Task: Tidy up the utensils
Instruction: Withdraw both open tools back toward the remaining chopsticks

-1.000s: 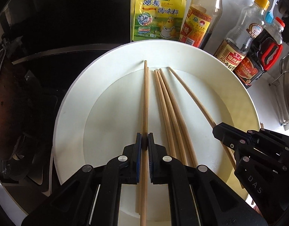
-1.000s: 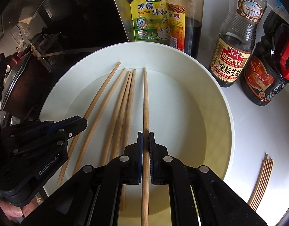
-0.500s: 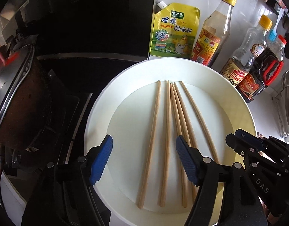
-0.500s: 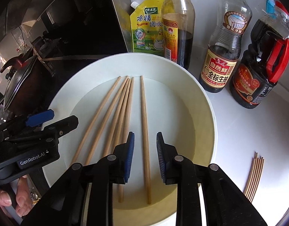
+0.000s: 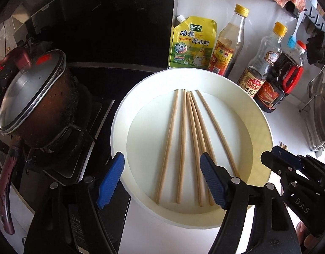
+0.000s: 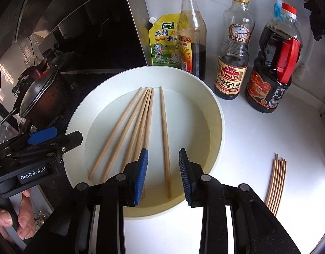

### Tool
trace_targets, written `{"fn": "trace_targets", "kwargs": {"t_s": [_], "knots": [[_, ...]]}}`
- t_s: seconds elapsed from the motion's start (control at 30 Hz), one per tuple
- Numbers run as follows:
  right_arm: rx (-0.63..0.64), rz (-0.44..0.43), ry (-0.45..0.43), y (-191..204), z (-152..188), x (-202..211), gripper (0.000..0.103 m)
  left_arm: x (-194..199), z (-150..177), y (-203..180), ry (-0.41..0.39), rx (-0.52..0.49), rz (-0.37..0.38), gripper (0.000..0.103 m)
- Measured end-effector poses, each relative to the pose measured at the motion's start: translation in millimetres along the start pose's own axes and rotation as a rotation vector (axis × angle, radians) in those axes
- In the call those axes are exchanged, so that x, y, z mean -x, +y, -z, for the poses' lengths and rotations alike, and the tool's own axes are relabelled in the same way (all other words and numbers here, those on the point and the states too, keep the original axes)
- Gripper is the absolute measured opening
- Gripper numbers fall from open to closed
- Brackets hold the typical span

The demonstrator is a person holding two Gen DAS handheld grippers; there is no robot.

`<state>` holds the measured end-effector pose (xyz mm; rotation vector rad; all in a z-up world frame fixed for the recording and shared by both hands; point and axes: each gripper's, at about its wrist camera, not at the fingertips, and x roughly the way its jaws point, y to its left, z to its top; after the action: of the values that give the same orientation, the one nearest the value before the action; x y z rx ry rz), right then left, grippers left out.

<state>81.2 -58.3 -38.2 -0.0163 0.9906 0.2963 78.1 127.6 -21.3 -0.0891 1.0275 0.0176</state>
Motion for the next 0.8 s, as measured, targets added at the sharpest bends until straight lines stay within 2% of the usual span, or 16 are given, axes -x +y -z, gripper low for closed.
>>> {"fn": "trace_targets", "kwargs": {"t_s": [0.33, 0.63, 0.8], "knots": [[-0.014, -0.007, -0.02, -14.5, 31.8, 33.0, 0.034, 25.1, 26.3, -17.6, -0.005, -0.004, -0.004, 0.073], [-0.056, 0.013, -0.031, -47.6, 54.5, 57.4, 0.037, 41.1, 46.1, -46.6, -0.007, -0.027, 0.007, 0.073], [-0.082, 0.034, -0.036, -68.0, 64.0, 65.2, 0.038, 42.1, 55.8, -64.6, 0.002, -0.045, 0.02, 0.077]]}}
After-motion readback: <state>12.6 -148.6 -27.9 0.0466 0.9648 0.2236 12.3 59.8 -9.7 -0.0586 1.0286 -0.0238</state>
